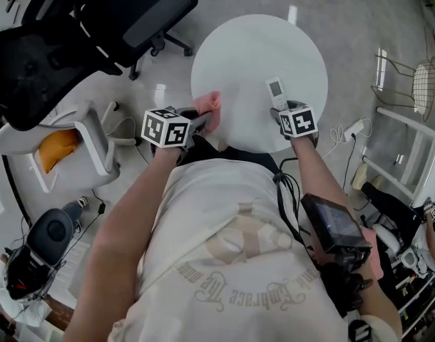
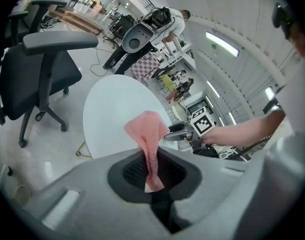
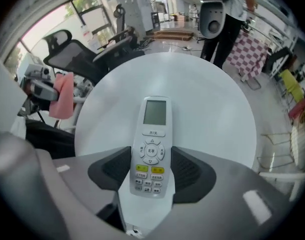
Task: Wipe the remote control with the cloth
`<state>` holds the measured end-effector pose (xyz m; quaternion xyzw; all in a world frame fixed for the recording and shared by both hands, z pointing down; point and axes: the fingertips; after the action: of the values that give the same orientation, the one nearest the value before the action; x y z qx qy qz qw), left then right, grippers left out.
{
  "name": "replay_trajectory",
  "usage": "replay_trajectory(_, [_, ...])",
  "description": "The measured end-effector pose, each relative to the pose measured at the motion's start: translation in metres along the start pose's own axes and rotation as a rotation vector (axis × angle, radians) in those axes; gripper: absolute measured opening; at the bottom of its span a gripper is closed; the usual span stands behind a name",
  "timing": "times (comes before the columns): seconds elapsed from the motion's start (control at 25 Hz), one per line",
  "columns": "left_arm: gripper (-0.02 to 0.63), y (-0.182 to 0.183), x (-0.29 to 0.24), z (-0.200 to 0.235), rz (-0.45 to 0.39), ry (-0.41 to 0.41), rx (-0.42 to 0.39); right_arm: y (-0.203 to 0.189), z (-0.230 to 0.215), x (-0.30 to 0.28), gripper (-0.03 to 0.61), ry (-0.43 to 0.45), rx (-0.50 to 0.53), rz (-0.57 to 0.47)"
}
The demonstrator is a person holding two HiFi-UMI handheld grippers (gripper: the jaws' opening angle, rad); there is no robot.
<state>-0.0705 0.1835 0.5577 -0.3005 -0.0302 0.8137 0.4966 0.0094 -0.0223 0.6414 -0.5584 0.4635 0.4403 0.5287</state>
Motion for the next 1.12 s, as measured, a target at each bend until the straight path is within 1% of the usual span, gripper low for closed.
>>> replay_trajectory(0.24, [0.018, 0.014, -0.009, -0.003, 0.008, -0.069, 0.01, 0.004, 0.013, 0.021, 0.258, 0.168, -0.252, -0.126])
replay_trajectory(0.36, [0.018, 0.025, -0.018, -0.01, 0.003, -0.129, 0.021, 0.018, 0.022, 0.041, 0.258, 0.268, -0.349, -0.226])
replay_trajectory(0.4, [0.018, 0.028, -0.021, -0.014, 0.004, -0.152, 0.023, 0.026, 0.027, 0.051, 0.258, 0.319, -0.381, -0.275])
replay_trajectory(0.52, [0.018, 0.035, -0.031, -0.04, 0.007, -0.251, 0.029, 0.053, 0.046, 0.092, 0.258, 0.517, -0.47, -0.453])
replay_trajectory(0.56, [0.018, 0.038, -0.034, -0.05, 0.003, -0.286, 0.033, 0.061, 0.05, 0.107, 0.258, 0.572, -0.489, -0.51])
replay_trajectory(0.64, [0.018, 0.045, -0.039, -0.071, -0.009, -0.351, 0.044, 0.076, 0.054, 0.134, 0.258, 0.651, -0.511, -0.601])
replay_trajectory(0.72, [0.018, 0.052, -0.043, -0.093, -0.02, -0.419, 0.05, 0.087, 0.056, 0.159, 0.258, 0.714, -0.524, -0.671])
replay_trajectory(0.84, [0.018, 0.064, -0.041, -0.126, -0.031, -0.547, 0.044, 0.103, 0.061, 0.193, 0.259, 0.82, -0.543, -0.773])
replay_trajectory(0.92, [0.018, 0.069, -0.039, -0.143, -0.034, -0.625, 0.04, 0.11, 0.062, 0.207, 0.259, 0.862, -0.55, -0.827])
replay_trajectory(1.0, [0.018, 0.074, -0.037, -0.153, -0.039, -0.666, 0.035, 0.114, 0.064, 0.215, 0.259, 0.886, -0.555, -0.862])
replay_trajectory(1.12, [0.018, 0.078, -0.038, -0.156, -0.04, -0.666, 0.026, 0.114, 0.066, 0.218, 0.258, 0.892, -0.555, -0.874])
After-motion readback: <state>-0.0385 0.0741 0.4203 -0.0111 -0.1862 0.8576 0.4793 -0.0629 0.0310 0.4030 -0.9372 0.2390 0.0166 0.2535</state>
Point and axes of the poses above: the fingertips, and each gripper's own axes: x backward along the fingers, z to its left, y out of its top, and after that the axes turned 7 degrees about -y, right-handed
